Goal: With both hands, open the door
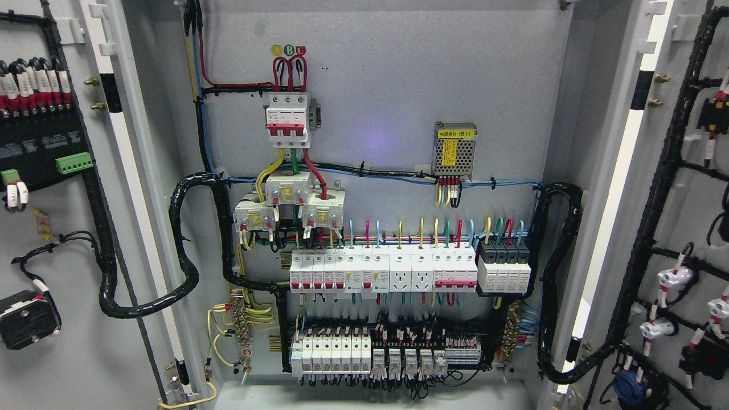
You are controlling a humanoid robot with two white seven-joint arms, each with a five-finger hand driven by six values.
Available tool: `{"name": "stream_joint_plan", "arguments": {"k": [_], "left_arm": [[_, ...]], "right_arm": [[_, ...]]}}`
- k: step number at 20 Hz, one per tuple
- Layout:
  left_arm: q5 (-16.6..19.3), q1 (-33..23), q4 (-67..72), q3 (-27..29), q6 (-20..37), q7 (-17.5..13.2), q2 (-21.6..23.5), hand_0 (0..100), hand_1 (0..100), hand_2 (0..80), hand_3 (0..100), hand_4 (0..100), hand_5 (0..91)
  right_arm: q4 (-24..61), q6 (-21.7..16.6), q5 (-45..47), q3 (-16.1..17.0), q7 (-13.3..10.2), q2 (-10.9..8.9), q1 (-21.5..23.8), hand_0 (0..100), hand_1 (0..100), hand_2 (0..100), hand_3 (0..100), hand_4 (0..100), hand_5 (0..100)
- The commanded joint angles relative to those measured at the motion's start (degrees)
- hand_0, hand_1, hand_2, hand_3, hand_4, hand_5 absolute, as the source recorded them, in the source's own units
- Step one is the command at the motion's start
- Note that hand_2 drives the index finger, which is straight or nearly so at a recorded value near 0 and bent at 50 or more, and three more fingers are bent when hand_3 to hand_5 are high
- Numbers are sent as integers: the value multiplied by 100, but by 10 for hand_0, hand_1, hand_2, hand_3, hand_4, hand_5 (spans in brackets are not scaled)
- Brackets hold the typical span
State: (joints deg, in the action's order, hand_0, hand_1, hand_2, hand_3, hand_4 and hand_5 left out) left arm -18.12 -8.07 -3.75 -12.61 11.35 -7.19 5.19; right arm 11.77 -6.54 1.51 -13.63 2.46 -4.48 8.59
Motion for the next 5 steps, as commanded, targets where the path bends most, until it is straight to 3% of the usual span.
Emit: {"name": "stream_joint_plan", "arguments": {"k": [1, 3, 5], "left_arm": [[36, 86, 938, -14, -54, 480, -273, 0, 0, 0, 0, 0, 0], [36, 112, 938, -14, -46, 727, -299, 0, 0, 0, 0, 0, 0], [36, 121, 911, -22, -46, 763, -378, 0, 0, 0, 0, 0, 0]], "right_arm": [[-676, 65, -212, -34, -79, 211, -15, 0, 0, 0, 0, 0, 0], [-720, 101, -256, -34, -88, 220, -15, 0, 0, 0, 0, 0, 0], [-729, 109, -344, -25, -97, 220, -15, 0, 0, 0, 0, 0, 0]]}}
